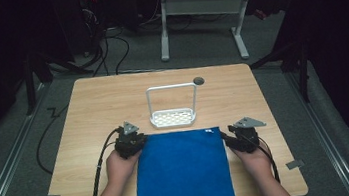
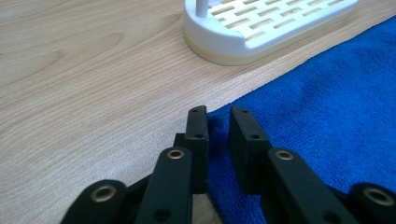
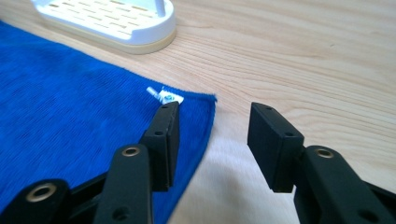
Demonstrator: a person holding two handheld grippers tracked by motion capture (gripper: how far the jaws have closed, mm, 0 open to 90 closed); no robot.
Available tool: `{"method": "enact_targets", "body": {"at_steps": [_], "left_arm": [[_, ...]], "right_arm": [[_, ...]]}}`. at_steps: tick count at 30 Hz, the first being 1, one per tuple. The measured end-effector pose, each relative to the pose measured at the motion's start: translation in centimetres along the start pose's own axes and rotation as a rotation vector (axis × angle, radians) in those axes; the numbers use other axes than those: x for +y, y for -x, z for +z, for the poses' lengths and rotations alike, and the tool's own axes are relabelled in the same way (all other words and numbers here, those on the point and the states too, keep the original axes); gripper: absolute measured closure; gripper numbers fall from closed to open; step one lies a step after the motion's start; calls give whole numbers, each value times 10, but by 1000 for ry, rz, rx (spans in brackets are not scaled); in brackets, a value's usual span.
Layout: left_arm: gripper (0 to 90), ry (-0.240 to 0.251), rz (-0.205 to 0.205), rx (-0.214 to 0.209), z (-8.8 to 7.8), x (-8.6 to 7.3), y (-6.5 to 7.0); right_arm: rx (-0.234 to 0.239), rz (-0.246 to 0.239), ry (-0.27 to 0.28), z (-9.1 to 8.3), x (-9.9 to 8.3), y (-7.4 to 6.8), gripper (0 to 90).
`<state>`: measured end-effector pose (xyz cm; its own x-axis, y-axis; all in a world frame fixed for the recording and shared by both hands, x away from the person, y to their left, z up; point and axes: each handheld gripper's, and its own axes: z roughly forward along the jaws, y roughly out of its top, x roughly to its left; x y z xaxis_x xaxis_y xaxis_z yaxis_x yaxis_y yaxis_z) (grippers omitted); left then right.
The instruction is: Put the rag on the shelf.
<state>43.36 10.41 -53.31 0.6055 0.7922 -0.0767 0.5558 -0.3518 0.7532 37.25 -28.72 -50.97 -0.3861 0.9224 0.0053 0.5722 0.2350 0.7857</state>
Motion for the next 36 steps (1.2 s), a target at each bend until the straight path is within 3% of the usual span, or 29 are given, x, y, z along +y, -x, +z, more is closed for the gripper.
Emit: {"method": "enact_targets", "body": {"at_steps": [5,10,13,15,21,26,36], "left_arm": [[857,3,18,4,-1,-1,2],[880,15,11,8,-2,-2,1],[882,27,-4,1,-3,-2,-1],[882,34,-9,-1,-4,-3,-1],[885,71,-7,-10,-9,-5,0],[885,108,10,6,-18,-9,5],[885,241,-6,23,-51,-8,14]], "right_arm": [[2,38,-36,24,10,3,575],[16,75,-86,44,12,2,615],[15,36,-83,47,12,-4,738],[9,-4,-80,47,13,-10,870],[36,-27,21,33,15,-23,888],[51,-31,121,13,11,-31,888],[60,-21,212,-11,11,-30,889]]}}
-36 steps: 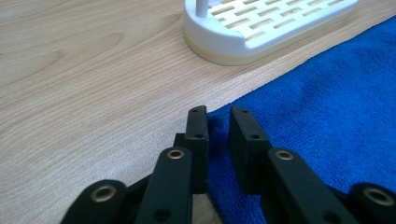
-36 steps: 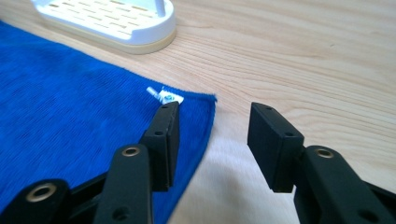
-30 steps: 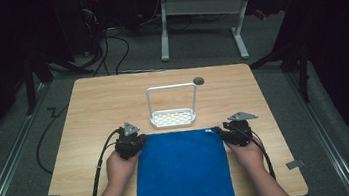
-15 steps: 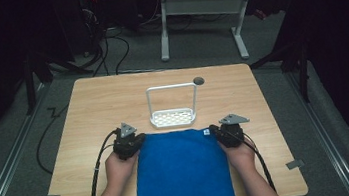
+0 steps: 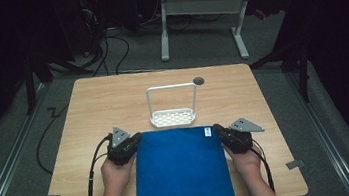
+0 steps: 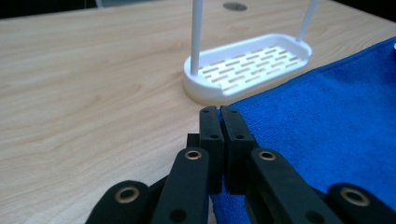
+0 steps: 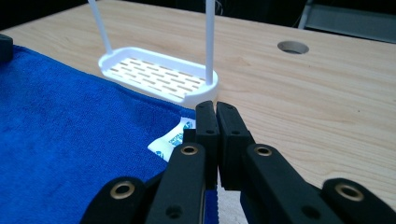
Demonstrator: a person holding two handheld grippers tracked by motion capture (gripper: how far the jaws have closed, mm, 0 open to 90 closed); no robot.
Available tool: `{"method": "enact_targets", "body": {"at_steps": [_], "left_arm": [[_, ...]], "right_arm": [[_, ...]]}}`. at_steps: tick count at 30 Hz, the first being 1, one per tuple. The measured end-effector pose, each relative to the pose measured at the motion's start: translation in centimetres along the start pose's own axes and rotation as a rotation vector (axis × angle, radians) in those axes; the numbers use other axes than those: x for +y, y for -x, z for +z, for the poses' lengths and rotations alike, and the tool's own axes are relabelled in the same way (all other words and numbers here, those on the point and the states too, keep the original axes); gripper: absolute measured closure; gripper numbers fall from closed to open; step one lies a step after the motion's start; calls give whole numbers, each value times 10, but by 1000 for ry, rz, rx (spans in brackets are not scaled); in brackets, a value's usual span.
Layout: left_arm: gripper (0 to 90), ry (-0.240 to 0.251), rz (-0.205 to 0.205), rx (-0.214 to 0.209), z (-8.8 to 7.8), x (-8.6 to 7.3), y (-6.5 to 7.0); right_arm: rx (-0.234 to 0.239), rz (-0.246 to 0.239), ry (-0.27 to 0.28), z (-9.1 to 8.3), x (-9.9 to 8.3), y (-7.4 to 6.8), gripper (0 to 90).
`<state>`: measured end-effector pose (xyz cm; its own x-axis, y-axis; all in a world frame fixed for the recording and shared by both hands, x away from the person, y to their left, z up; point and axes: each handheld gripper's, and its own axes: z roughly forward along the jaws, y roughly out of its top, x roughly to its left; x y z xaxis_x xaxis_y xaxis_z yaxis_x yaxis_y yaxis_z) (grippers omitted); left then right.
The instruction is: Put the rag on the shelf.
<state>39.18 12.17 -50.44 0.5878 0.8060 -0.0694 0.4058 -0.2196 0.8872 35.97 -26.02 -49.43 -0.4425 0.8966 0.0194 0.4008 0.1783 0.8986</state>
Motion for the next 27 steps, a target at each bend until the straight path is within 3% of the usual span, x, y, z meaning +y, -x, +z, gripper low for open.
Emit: {"method": "enact_targets", "body": {"at_steps": [11,20,27], "left_arm": [[887,117,-5,-7,-20,9,5],[895,170,3,-14,-30,18,8],[896,253,9,-11,-47,34,13]], "right_arm": [[5,-26,82,-14,14,-12,890],[6,-32,141,-27,22,-18,892],[-5,-36,190,-38,33,-19,893]]}}
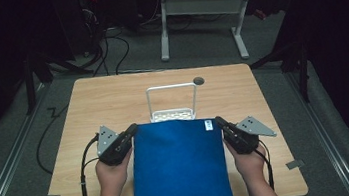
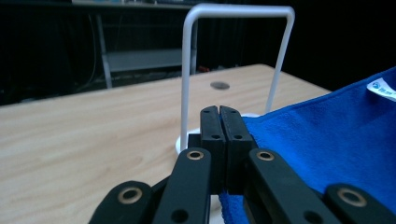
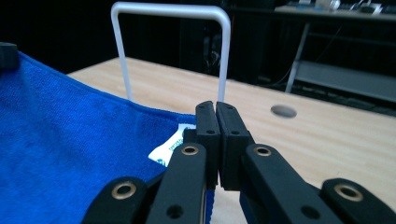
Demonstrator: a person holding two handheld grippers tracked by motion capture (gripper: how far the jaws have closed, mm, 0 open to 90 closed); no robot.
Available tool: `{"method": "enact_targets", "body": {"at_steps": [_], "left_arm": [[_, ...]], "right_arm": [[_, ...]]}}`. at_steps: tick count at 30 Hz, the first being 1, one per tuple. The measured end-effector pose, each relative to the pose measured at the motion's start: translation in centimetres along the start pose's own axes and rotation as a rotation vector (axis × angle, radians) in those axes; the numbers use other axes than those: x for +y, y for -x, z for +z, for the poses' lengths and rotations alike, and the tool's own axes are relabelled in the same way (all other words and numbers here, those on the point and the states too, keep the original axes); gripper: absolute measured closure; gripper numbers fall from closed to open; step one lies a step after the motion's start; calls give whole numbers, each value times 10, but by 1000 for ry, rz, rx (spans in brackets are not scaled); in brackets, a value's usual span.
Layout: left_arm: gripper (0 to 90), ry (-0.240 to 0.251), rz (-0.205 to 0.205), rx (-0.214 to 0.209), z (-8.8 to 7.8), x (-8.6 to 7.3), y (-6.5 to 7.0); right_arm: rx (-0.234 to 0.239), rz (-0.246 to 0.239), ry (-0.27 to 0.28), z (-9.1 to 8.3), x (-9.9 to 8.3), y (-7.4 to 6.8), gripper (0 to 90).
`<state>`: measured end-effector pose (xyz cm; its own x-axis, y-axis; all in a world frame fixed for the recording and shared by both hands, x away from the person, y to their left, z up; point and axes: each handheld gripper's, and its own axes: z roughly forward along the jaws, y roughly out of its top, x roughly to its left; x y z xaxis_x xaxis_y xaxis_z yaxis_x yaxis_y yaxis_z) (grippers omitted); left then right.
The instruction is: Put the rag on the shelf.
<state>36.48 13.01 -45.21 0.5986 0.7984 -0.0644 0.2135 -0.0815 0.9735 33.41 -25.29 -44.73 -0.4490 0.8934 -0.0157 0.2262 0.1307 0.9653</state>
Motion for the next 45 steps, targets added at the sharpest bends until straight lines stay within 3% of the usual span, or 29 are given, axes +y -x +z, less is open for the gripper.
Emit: {"method": "enact_targets", "body": {"at_steps": [1,8,16,22,34,45], "left_arm": [[896,14,20,11,-3,5,2],[897,85,45,20,-9,31,9],[896,171,49,50,-16,69,4],[896,203,69,62,-18,88,2],[896,264,60,66,-11,105,-3],[896,268,67,106,8,121,-17]], "right_arm": [[-4,-5,13,-2,3,0,893],[-29,-13,98,-16,28,-1,893],[-49,-36,178,-25,58,-1,893],[-68,-55,236,-30,82,0,892],[-84,-55,287,-27,107,5,892],[-106,-25,282,-5,123,22,893]]}}
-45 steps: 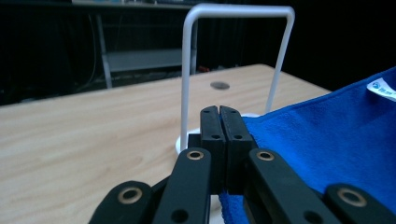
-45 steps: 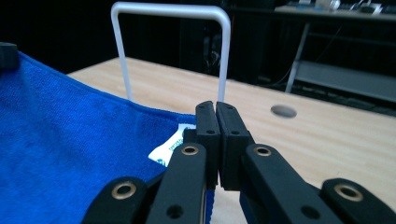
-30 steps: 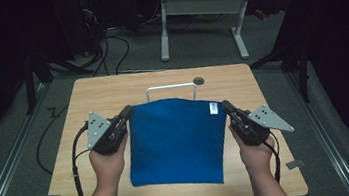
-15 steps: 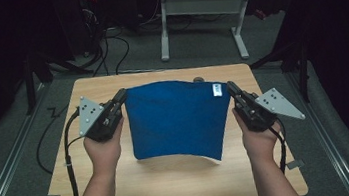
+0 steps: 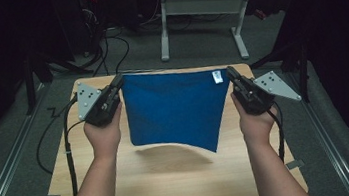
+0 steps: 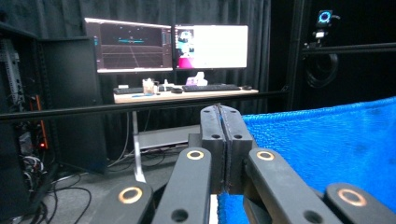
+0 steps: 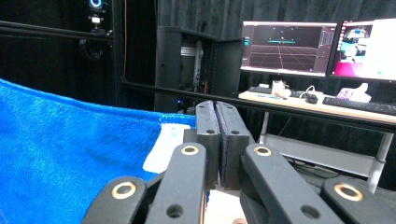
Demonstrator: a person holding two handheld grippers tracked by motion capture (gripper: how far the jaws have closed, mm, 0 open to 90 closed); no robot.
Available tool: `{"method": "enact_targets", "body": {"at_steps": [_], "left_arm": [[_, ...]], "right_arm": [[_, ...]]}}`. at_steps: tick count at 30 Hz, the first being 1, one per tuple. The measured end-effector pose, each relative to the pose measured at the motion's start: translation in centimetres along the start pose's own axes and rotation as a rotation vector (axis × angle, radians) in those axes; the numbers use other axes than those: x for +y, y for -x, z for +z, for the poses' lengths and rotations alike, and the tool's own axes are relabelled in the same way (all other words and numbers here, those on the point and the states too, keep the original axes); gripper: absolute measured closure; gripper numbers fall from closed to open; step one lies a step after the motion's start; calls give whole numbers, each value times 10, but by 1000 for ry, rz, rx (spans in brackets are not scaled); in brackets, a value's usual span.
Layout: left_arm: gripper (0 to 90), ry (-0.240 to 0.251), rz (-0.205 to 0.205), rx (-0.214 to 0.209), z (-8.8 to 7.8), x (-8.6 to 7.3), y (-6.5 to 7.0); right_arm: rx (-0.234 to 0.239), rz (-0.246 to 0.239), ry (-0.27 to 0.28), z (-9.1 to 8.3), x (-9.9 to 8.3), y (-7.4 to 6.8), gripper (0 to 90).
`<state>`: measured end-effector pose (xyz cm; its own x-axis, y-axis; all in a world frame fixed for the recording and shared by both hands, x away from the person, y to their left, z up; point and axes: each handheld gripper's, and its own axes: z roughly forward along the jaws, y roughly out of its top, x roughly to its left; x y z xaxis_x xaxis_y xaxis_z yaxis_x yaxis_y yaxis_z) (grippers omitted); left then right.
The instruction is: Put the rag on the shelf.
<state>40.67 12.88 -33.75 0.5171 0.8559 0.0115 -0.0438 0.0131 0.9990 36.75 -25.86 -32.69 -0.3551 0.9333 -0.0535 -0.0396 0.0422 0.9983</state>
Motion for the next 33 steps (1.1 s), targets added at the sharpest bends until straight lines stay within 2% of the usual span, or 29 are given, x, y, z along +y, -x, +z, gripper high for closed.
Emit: {"method": "enact_targets", "body": {"at_steps": [2,4,8,14,18,20,26,29,31,33], "left_arm": [[896,-7,13,7,6,2,-2],[896,-14,7,6,12,4,-4],[897,-14,34,20,24,10,-8],[897,-18,63,45,47,12,-18],[897,-36,78,65,64,10,-27],[897,-48,99,78,72,9,-30],[896,-91,85,86,91,-1,-41],[896,-130,66,88,100,-12,-45],[897,-143,22,82,104,-22,-50],[896,-170,1,84,107,-34,-53]], "right_arm": [[-4,2,-2,5,2,3,892],[-10,6,-3,11,6,6,892],[-22,4,0,21,14,10,893],[-43,-16,6,43,24,18,893],[-56,-32,-9,62,24,22,893],[-65,-33,-21,73,21,25,893],[-87,-52,-76,100,7,33,892],[-95,-53,-99,110,-2,35,892],[-94,-46,-120,116,-10,37,892],[-87,-45,-141,119,-17,37,892]]}}
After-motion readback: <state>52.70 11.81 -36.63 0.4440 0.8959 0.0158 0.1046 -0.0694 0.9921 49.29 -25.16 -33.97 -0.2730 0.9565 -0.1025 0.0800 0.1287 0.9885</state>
